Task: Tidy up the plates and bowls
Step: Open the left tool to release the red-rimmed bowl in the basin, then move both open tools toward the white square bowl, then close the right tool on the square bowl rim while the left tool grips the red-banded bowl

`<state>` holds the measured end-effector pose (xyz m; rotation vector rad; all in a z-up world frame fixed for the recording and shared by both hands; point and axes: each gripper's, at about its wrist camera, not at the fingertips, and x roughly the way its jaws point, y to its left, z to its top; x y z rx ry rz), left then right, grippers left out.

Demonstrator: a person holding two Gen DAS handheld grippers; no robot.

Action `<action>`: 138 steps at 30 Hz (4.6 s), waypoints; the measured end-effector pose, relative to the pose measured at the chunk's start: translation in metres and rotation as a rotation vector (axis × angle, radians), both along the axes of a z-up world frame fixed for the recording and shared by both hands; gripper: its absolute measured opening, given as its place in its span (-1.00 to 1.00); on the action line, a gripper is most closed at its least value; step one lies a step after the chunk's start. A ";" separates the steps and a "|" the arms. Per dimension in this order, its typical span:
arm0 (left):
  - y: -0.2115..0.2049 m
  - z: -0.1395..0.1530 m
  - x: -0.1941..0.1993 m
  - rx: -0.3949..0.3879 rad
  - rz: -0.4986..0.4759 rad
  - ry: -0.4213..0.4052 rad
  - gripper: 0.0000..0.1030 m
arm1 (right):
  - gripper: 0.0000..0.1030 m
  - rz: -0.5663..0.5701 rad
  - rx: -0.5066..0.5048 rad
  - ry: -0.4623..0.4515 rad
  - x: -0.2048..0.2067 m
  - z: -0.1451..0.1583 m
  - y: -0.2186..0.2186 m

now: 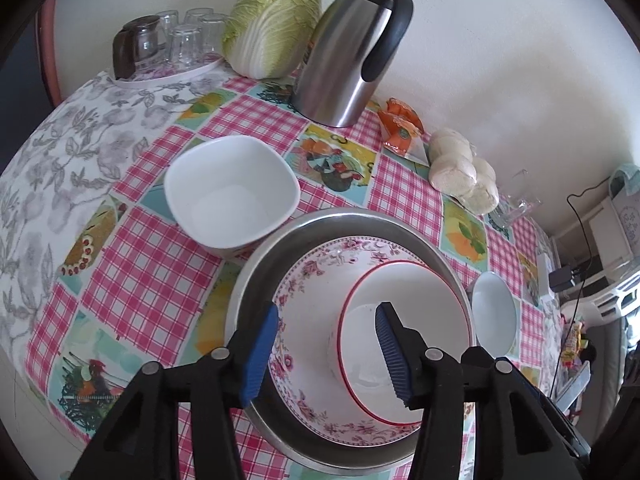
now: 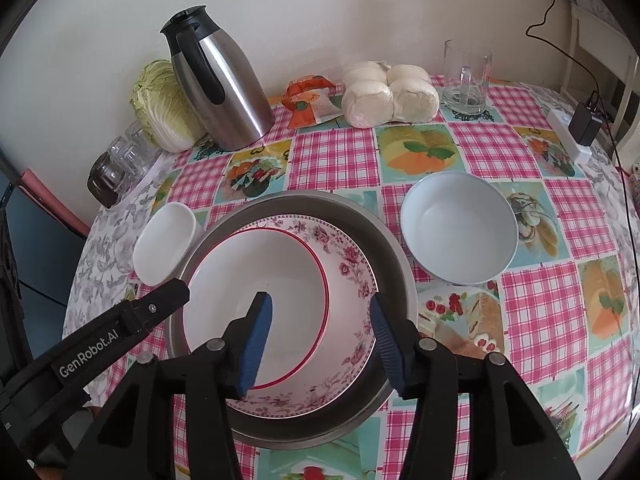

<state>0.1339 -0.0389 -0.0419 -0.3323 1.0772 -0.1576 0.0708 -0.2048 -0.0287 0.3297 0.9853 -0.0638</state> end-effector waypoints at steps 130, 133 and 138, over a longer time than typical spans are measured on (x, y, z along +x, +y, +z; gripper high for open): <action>0.132 -0.095 0.133 -0.070 0.146 0.148 0.11 | -0.60 0.141 -0.246 0.213 0.184 -0.058 0.162; 0.129 -0.096 0.135 -0.091 0.135 0.145 -0.12 | -0.60 0.137 -0.241 0.211 0.185 -0.062 0.163; 0.128 -0.100 0.135 -0.146 0.134 0.140 -0.54 | -0.62 0.134 -0.220 0.210 0.186 -0.066 0.163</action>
